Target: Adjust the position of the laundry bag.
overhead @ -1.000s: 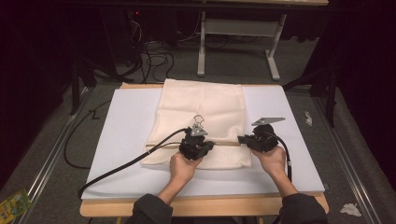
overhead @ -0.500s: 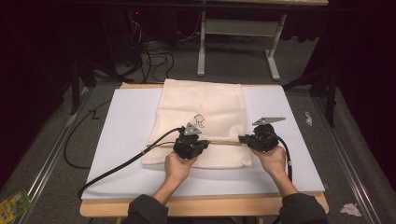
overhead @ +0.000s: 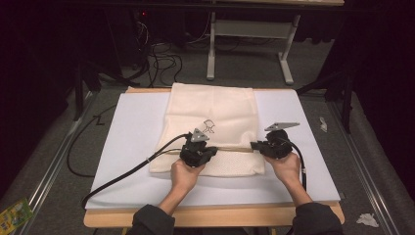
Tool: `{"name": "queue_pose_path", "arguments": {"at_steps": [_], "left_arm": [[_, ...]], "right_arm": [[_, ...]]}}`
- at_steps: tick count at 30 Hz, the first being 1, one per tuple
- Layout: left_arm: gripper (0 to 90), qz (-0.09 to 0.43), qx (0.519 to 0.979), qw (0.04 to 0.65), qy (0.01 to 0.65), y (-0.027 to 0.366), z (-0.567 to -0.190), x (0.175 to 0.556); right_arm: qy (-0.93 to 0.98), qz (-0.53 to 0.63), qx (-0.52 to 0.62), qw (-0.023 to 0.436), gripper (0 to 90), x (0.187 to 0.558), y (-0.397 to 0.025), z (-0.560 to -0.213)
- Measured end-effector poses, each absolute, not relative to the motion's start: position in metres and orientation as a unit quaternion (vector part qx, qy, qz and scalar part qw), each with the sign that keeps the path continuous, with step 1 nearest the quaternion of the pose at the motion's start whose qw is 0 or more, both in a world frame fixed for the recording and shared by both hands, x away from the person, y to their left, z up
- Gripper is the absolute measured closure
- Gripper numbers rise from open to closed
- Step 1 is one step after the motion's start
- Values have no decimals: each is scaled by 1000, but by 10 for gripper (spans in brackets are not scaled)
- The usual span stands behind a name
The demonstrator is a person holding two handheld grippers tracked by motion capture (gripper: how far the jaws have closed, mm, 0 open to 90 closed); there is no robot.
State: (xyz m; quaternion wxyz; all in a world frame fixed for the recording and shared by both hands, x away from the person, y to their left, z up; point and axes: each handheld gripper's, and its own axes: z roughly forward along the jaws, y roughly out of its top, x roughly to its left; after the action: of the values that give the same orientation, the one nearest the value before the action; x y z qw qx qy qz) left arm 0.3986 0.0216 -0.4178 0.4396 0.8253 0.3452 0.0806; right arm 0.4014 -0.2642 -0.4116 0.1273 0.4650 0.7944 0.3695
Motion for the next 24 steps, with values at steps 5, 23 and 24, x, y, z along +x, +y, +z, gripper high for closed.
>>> {"name": "queue_pose_path", "arguments": {"at_steps": [5, 23, 24], "left_arm": [[872, 80, 824, 441, 348, 23, -419, 399], [871, 80, 822, 442, 352, 32, -419, 399], [872, 79, 821, 443, 352, 32, -419, 398]], "right_arm": [[795, 371, 462, 128, 856, 402, -265, -412], [794, 367, 466, 130, 856, 403, -266, -413], [794, 368, 466, 129, 856, 403, -266, -413]]}}
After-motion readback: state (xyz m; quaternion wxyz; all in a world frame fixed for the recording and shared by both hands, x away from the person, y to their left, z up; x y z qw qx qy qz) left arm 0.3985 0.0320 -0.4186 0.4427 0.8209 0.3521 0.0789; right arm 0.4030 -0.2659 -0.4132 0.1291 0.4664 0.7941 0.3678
